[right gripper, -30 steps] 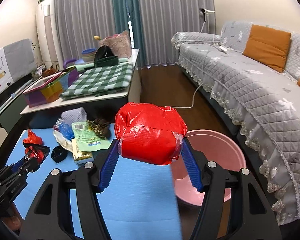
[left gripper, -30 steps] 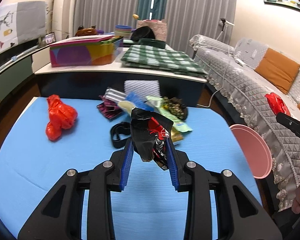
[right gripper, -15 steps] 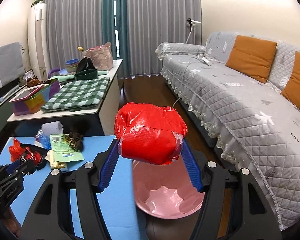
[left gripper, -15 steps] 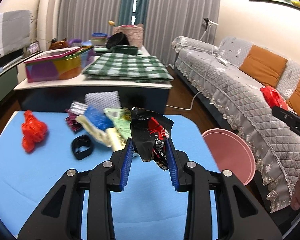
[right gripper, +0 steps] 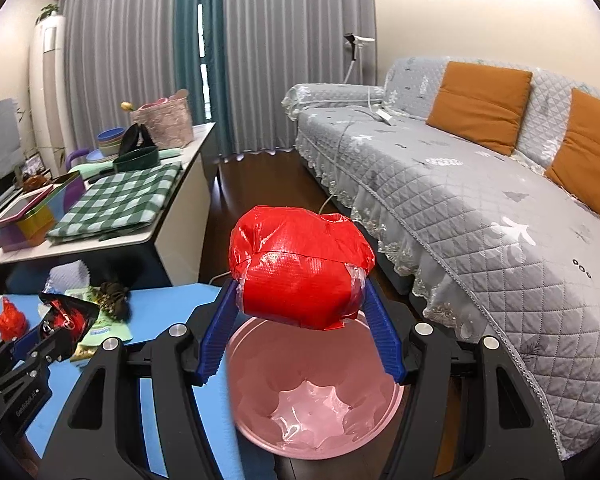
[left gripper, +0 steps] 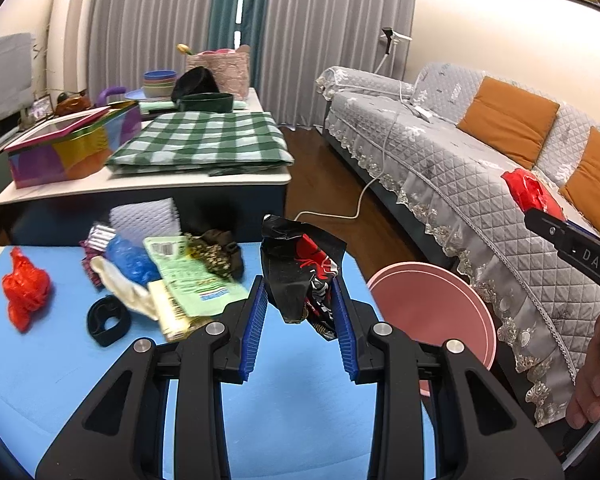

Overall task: Collect trash
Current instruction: 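Carry the wrapper and red bag in both tools over the pink bin, then open both tools to drop the wrapper and red bag into the bin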

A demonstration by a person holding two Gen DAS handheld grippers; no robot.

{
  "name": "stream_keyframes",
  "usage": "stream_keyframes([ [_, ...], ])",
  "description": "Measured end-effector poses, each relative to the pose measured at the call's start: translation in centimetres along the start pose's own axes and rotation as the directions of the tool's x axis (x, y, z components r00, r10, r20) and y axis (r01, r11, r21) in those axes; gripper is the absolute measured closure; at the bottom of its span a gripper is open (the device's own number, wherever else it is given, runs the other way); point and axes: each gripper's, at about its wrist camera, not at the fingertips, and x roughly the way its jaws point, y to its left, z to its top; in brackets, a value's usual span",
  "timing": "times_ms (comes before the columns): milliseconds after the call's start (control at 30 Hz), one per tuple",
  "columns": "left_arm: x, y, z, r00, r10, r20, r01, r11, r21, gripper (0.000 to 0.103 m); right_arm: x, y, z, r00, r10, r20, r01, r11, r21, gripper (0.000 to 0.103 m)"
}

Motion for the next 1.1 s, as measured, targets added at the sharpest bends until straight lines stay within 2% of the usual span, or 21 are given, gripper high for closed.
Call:
stream_keyframes([
  [567,5.3,-6.3,0.7,0.994,-0.107,-0.034,0.110,0.990,0.086,0.070,2.7,-2.4,0.4,0.997,-0.075,-0.031,0.077,0.996,0.043,0.041],
  [1100,8.3,-10.8,0.6,0.987,-0.141,-0.081,0.151,0.979,0.135,0.070,4.2,-5.1,-0.1,0.993,-0.089,-0.081,0.095,0.992,0.077,0.040],
])
